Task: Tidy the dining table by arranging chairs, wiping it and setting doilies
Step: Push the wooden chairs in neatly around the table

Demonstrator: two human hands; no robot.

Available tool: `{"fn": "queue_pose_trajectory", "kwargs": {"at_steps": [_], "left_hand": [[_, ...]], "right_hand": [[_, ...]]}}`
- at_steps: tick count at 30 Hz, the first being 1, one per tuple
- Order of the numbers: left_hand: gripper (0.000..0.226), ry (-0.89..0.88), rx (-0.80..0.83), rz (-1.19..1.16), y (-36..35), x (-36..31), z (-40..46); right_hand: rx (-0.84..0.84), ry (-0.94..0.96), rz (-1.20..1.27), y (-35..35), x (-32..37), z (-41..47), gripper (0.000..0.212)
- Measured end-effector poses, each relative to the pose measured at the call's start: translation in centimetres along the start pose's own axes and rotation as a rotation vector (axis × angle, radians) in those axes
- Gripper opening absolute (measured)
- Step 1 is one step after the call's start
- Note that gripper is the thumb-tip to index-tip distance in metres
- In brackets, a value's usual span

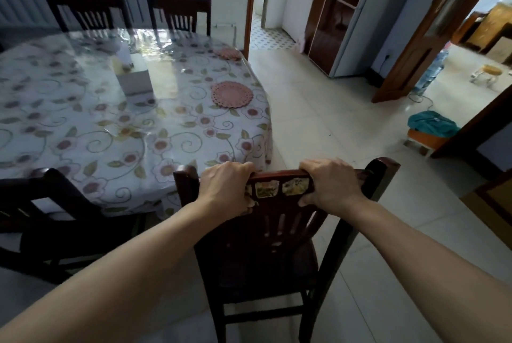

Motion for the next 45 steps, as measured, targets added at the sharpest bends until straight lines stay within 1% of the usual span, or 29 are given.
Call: {"fn": "queue_pose_trajectory", "kwargs": {"at_steps": [7,10,13,15,17,19,23,26,29,34,37,40,45], "left_hand": [[0.042,0.086,-0.048,-0.005,1.7,9.1,2.5],[0.04,0.086,-0.082,-0.003,1.7,11.9,3.0],[0.037,0.061,-0.147,0.027,1.1,14.3,3.1],[0.04,0.037,-0.173,0.081,0.0,15.3,2.9],[0.047,0.034,-0.166,0.136,-1.3,16.3,2.6],[0.051,0.048,-0.165,0.153,-2.5,17.2,2.2],[0.051,0.106,-0.151,0.16,-4.2,19.8,0.4],[0.049,0.167,-0.15,0.137,-5.4,21.4,-1.3],[0.049,0.174,-0.141,0.131,-6.2,20.9,-1.6],[0.052,0.208,-0.116,0.147,-6.1,21.4,-1.6],[0.051,0.217,-0.1,0.173,-6.1,21.9,-1.4],[0.049,0.219,-0.132,0.187,-5.7,22.2,-0.9],[0.04,0.231,-0.182,0.172,-5.5,22.8,0.6]], "right_hand": [[-0.02,0.071,-0.045,0.4,5.2,9.1,0.059],[-0.066,0.132,-0.053,-0.4,7.4,11.6,0.06],[-0.072,0.179,-0.083,-2.2,9.5,13.7,0.058],[-0.091,0.214,-0.108,-3.5,10.6,14.4,0.058],[-0.1,0.207,-0.085,-5.0,11.3,14.9,0.061],[-0.101,0.207,-0.061,-6.6,12.0,15.4,0.06],[-0.113,0.281,-0.001,-9.3,14.5,15.8,0.056],[-0.132,0.346,0.06,-10.1,16.4,15.3,0.06],[-0.153,0.361,0.072,-10.2,16.0,14.6,0.067],[-0.098,0.246,0.002,-11.1,12.2,14.2,0.05],[-0.103,0.238,-0.027,-11.3,11.8,14.7,0.045],[-0.16,0.247,0.015,-10.9,12.0,15.5,0.043],[-0.163,0.249,0.037,-11.1,11.3,17.6,0.043]]}}
Point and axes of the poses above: each hand's wrist, its own z-axis towards the middle knuckle, its own y-axis out of the back of the hand, x = y × z, the point moved 9 cm from there along z, towards the middle knuckle, and after that the axes turned 5 degrees about x, right-handed, at the moved point
